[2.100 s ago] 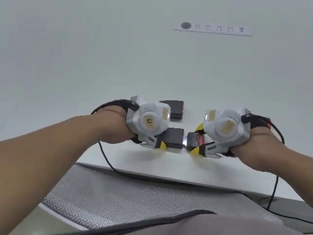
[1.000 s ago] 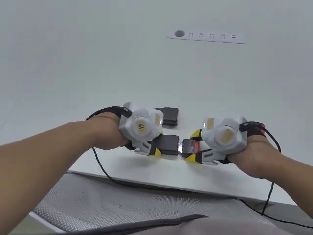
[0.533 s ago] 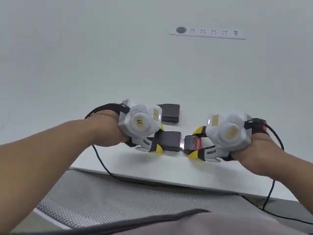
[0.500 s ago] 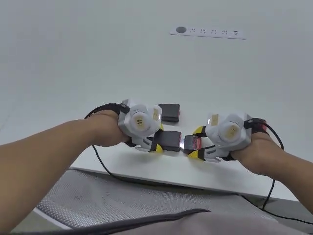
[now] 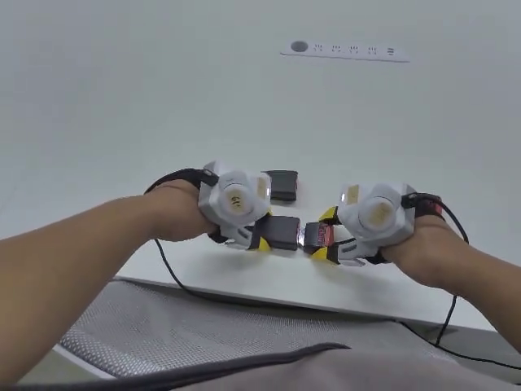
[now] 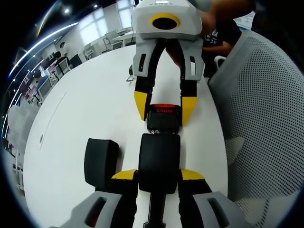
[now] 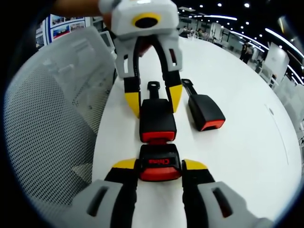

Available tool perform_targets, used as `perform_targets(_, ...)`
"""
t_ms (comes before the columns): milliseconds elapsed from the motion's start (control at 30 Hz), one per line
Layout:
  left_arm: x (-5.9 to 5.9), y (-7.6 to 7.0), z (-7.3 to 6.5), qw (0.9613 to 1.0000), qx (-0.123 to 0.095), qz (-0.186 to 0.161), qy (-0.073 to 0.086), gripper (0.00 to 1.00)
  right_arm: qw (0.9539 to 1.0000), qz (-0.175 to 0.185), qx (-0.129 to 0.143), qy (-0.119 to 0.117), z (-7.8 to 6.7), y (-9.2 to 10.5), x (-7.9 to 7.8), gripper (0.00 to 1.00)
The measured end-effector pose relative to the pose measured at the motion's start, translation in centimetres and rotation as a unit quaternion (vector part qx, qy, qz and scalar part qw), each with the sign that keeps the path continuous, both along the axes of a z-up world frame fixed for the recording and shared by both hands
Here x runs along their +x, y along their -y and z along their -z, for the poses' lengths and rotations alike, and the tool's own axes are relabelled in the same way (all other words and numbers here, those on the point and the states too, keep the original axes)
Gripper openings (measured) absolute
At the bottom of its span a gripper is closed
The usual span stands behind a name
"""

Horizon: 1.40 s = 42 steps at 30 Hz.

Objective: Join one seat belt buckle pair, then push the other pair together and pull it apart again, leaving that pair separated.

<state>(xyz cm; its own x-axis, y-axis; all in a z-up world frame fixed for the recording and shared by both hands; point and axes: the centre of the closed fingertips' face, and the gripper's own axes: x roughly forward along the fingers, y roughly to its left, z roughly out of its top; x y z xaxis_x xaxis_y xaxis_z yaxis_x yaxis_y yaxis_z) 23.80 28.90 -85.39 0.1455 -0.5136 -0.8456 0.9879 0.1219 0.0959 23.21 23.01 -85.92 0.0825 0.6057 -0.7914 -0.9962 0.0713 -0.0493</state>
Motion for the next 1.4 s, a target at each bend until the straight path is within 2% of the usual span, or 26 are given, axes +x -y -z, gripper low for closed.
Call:
perform_targets(67, 0.0, 0.3, -0.7, 1.0, -0.007, 0.0, 0.003, 0.35, 1.0, -0.002, 0.001, 0.0, -0.2, 0.0, -0.2, 0.37)
perform_targets(167, 0.1, 0.3, -1.4, 0.9999, -0.011, -0.002, -0.002, 0.36, 1.0, -0.004, 0.007, 0.002, -0.8, 0.0, -0.4, 0.36)
perform_targets(500, 0.4, 0.4, -2.4, 0.9999, -0.013, 0.004, 0.005, 0.4, 0.9995, -0.004, 0.027, 0.013, -2.7, -0.2, 0.2, 0.35)
perform_targets(567, 0.9, 0.5, -2.6, 0.9998, -0.017, 0.0, 0.008, 0.41, 0.9995, -0.004, 0.027, 0.015, -2.8, -0.1, 0.3, 0.35)
perform_targets(767, 3.4, 0.2, -3.6, 0.9991, -0.026, -0.021, 0.026, 0.4, 0.9995, -0.005, 0.022, 0.02, -3.0, 1.1, 1.0, 0.31)
perform_targets(1067, 5.9, -0.4, -3.7, 0.9988, -0.021, -0.029, 0.034, 0.4, 0.9993, 0.021, 0.008, 0.03, -3.2, 4.7, 3.7, 0.33)
perform_targets(1400, 7.5, -0.7, -3.7, 0.9988, -0.013, -0.031, 0.036, 0.39, 0.9971, 0.062, -0.025, 0.036, -3.0, 11.1, 6.2, 0.36)
